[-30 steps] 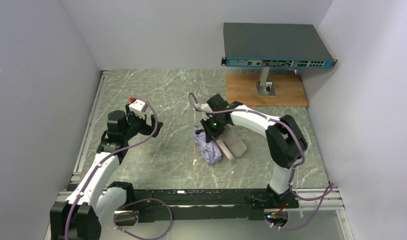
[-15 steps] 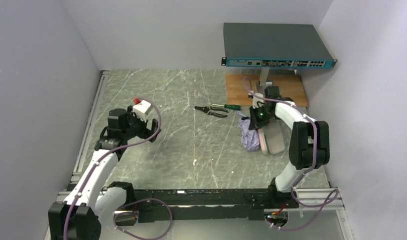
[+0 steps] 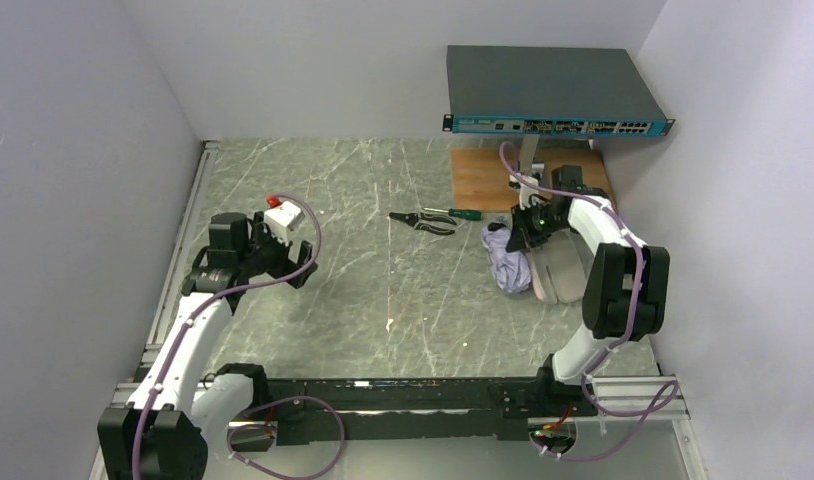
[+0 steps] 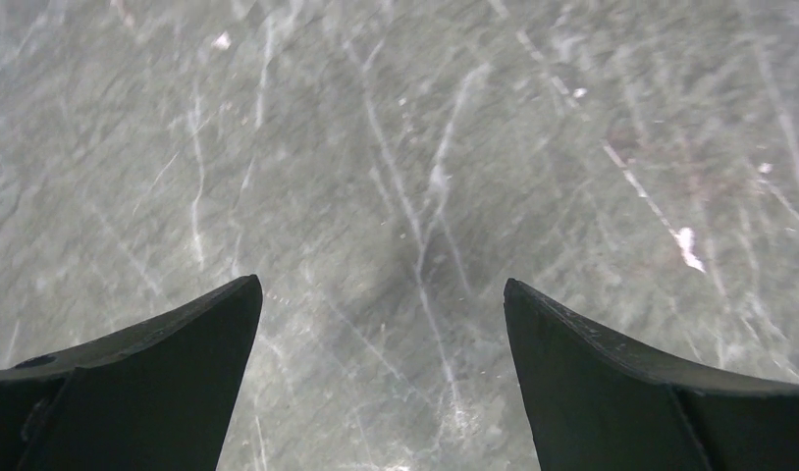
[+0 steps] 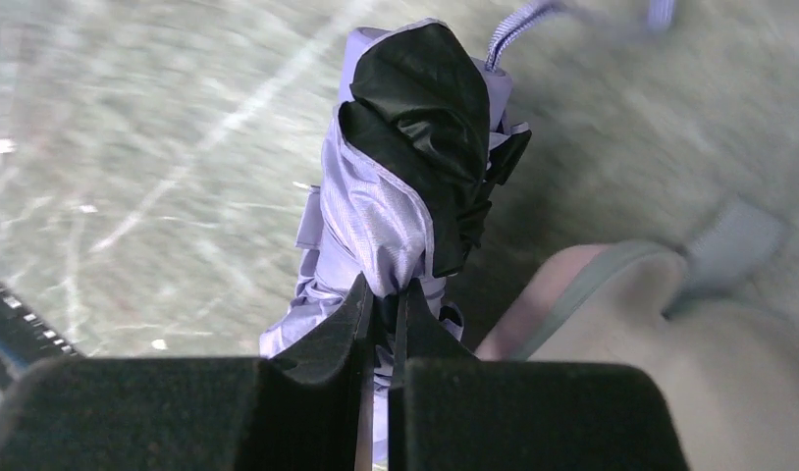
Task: Open the umbrella
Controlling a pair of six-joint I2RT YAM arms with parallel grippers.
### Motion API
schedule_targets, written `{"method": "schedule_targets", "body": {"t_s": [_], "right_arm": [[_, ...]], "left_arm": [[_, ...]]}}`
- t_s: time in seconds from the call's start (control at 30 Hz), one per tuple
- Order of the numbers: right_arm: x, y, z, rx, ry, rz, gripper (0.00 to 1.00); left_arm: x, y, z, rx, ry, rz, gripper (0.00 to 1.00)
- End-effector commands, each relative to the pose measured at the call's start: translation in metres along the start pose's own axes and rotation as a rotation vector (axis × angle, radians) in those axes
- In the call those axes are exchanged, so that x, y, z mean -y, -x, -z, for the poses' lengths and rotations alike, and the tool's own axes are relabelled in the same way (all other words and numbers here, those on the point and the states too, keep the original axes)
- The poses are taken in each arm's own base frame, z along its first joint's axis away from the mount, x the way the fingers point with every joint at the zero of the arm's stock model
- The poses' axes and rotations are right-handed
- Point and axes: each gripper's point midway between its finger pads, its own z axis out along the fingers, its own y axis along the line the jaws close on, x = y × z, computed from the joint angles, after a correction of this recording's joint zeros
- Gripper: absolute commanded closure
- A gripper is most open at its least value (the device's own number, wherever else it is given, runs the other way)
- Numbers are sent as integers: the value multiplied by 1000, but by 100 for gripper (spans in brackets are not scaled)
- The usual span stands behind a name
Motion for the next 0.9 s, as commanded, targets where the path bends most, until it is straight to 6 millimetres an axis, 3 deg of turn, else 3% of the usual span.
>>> {"method": "schedule_targets", "body": {"t_s": [0.0, 0.1, 0.2, 0.4, 0.5, 0.57, 0.67, 0.77, 0.87], "right_arm": [[-92, 77, 43, 275, 261, 234, 100], [-156, 100, 56, 357, 415, 352, 100], [-207, 114, 63, 421, 507, 500, 100], [-279, 137, 69, 578, 559, 830, 100], [-296, 137, 62, 605, 496, 1011, 100], [-297, 141, 55, 640, 386, 1122, 100], [-294, 143, 54, 739, 243, 1217, 100], [-292, 141, 54, 796, 154, 1302, 100], [-294, 139, 57, 848, 103, 1380, 100]], "left_arm": [[33, 44, 19, 143, -193, -130, 0], [59, 50, 29, 186, -339, -195, 3], [73, 62, 38, 242, -412, -239, 4], [104, 89, 49, 328, -507, -359, 5], [126, 95, 53, 351, -564, -465, 10], [134, 98, 55, 347, -598, -484, 22], [137, 105, 55, 295, -640, -388, 42], [140, 111, 58, 268, -682, -258, 55], [139, 123, 64, 291, -707, -90, 54]]}}
